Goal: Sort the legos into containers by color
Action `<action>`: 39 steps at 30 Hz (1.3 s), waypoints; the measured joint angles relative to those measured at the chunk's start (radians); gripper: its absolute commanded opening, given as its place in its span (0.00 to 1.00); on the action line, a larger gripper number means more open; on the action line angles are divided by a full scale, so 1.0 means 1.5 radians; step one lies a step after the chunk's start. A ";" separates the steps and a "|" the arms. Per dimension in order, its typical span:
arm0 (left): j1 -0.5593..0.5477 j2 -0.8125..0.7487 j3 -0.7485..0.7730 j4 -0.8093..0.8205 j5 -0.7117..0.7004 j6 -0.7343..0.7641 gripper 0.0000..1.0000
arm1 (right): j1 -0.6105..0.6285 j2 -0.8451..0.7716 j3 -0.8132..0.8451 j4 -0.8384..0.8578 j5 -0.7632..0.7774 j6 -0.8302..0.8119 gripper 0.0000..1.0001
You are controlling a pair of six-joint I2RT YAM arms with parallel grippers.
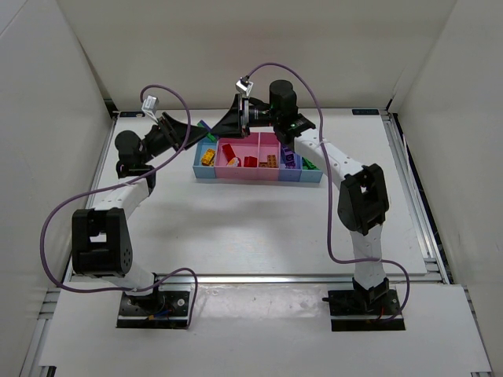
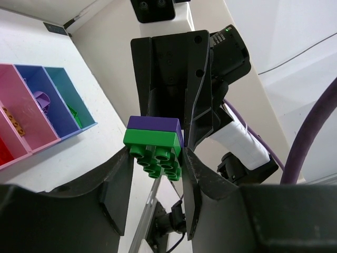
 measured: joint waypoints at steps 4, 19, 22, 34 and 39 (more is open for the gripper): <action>0.000 -0.001 -0.006 0.001 -0.004 0.000 0.22 | -0.005 0.000 0.000 -0.002 -0.004 -0.005 0.00; -0.011 -0.013 -0.037 -0.005 -0.011 0.007 0.21 | -0.025 0.000 -0.006 -0.016 -0.027 -0.023 0.00; -0.012 -0.013 -0.037 -0.008 -0.009 0.010 0.20 | -0.027 0.000 -0.006 -0.016 -0.028 -0.025 0.00; -0.014 -0.014 -0.039 -0.020 -0.003 0.023 0.18 | -0.033 0.000 -0.006 -0.016 -0.028 -0.033 0.00; -0.008 -0.016 -0.045 -0.021 0.011 0.036 0.17 | -0.049 0.000 0.000 -0.017 -0.015 -0.032 0.00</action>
